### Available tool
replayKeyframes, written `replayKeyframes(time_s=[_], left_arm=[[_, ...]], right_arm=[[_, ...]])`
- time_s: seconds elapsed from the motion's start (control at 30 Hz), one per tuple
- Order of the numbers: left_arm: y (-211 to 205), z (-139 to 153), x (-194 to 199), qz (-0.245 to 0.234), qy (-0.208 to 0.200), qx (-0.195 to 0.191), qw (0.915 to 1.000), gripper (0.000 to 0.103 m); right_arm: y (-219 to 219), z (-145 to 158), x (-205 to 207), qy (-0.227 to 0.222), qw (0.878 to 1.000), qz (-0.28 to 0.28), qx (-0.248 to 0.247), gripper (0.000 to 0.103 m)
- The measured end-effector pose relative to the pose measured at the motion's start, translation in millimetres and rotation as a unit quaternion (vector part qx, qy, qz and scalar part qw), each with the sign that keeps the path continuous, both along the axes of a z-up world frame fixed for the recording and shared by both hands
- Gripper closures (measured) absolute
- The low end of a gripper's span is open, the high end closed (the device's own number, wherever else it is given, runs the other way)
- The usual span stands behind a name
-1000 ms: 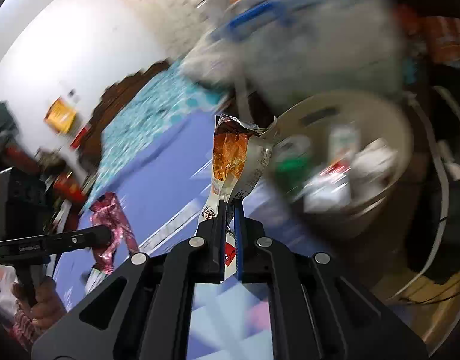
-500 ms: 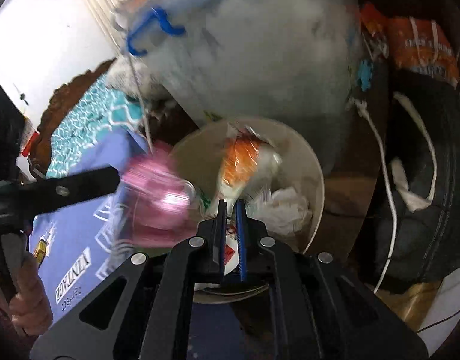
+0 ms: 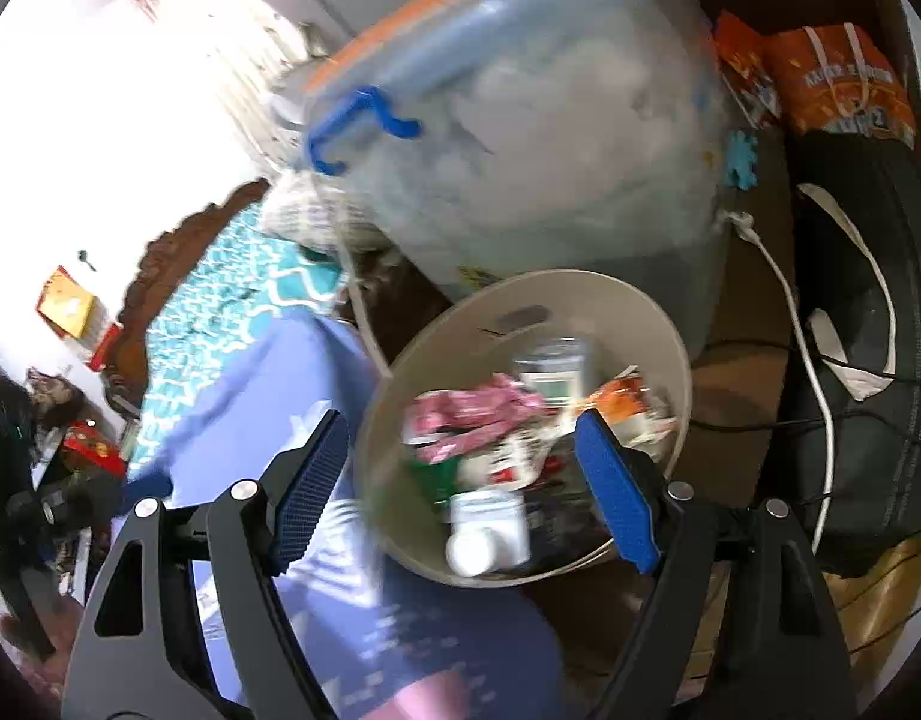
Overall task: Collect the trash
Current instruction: 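Return to the table and grasp the green-and-white packet with the left tool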
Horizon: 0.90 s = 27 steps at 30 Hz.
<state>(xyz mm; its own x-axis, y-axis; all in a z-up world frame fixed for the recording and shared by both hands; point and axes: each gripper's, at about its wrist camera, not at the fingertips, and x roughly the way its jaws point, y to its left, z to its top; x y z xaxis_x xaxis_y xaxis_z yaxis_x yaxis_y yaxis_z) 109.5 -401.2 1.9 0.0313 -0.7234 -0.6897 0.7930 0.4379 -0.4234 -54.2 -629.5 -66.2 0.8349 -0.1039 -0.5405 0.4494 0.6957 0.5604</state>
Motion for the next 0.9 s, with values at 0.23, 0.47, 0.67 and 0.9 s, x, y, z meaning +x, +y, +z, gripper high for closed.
replayKeyframes(time_s=[0.23, 0.47, 0.67, 0.9], left_arm=[[157, 10, 4, 0.095, -0.004, -0.025, 0.9952, 0.04], [308, -2, 10, 0.227, 0.01, -0.022, 0.9737, 0.04], [371, -31, 5, 0.276, 0.038, -0.012, 0.9603, 0.04], [373, -53, 14, 0.264, 0.051, -0.006, 0.963, 0.036]], right_arm=[[74, 7, 15, -0.018, 0.997, 0.076, 0.021, 0.024], [178, 1, 53, -0.001, 0.982, 0.189, 0.02, 0.032], [267, -14, 82, 0.026, 0.954, 0.295, 0.043, 0.062], [356, -21, 110, 0.063, 0.923, 0.378, -0.016, 0.072]])
